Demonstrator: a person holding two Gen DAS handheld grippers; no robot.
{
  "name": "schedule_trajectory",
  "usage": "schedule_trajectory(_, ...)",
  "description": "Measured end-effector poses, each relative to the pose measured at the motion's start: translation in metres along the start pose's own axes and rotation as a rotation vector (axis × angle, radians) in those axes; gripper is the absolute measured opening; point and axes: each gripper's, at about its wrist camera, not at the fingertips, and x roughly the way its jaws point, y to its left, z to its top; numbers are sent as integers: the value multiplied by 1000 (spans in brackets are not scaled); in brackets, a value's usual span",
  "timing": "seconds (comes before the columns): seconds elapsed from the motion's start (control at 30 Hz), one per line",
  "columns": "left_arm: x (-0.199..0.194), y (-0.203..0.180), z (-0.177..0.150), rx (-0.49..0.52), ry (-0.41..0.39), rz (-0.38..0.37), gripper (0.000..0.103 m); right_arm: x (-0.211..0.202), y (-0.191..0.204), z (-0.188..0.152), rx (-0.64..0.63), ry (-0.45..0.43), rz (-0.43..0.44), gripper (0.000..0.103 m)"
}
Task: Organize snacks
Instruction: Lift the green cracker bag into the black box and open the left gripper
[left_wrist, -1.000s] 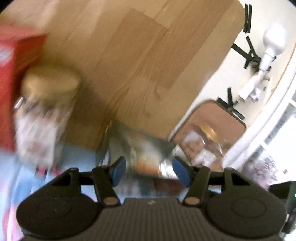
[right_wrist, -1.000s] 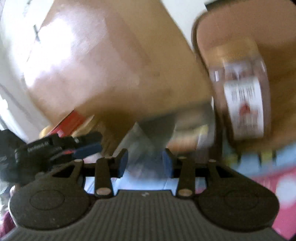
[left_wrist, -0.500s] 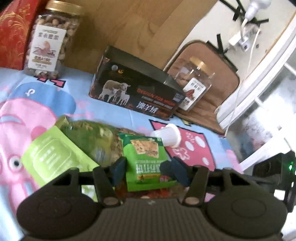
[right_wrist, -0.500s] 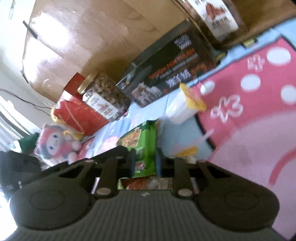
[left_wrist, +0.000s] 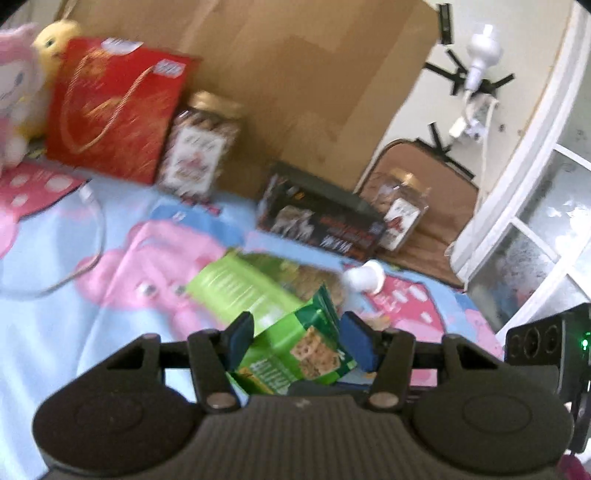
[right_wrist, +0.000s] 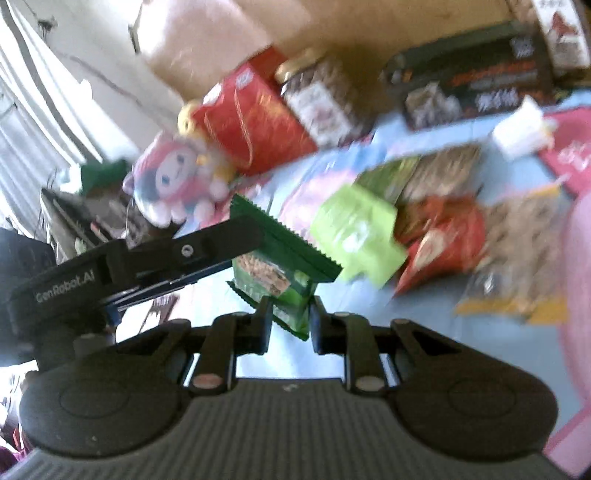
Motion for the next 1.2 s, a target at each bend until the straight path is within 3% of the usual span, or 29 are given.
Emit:
schedule_trajectory(0.2, -8, 27, -25, -72, 38, 12, 53, 8, 17, -17, -105, 51, -52, 25)
schedule_trajectory(0.3, -15, 38, -27, -88, 34, 19, 58, 10, 26, -21, -191, 50, -103, 29)
schedule_trajectory(0.43, -36, 61, -22, -142, -28, 25, 64, -1, 31, -29, -267, 6, -127, 54)
schedule_trajectory(0.5, -39, 68, -19, -158, -25, 10, 64, -4, 33, -34, -314, -17, -149, 59)
schedule_trajectory(0.7, -17, 63, -21, -138, 81, -69, 64, 10, 37, -39, -381, 8, -168, 60)
schedule_trajectory(0.8, 2, 53, -28, -72, 155, -25, 61, 23, 39, -43, -442, 23, -192, 60)
schedule_trajectory(0.9, 7, 44, -31, -43, 151, -32, 48, 31, 49, -51, -546, 8, -211, 58)
schedule_trajectory(0.93, 8, 42, -30, -43, 147, -20, 47, 32, 50, -53, -573, 2, -209, 54)
schedule_trajectory(1.03, 13, 36, -20, -36, 148, -15, 47, 32, 51, -51, -606, -33, -239, 53)
schedule_trajectory(1.2, 23, 12, 33, 0, 77, -111, 47, 5, 40, -12, -528, -164, -224, 53)
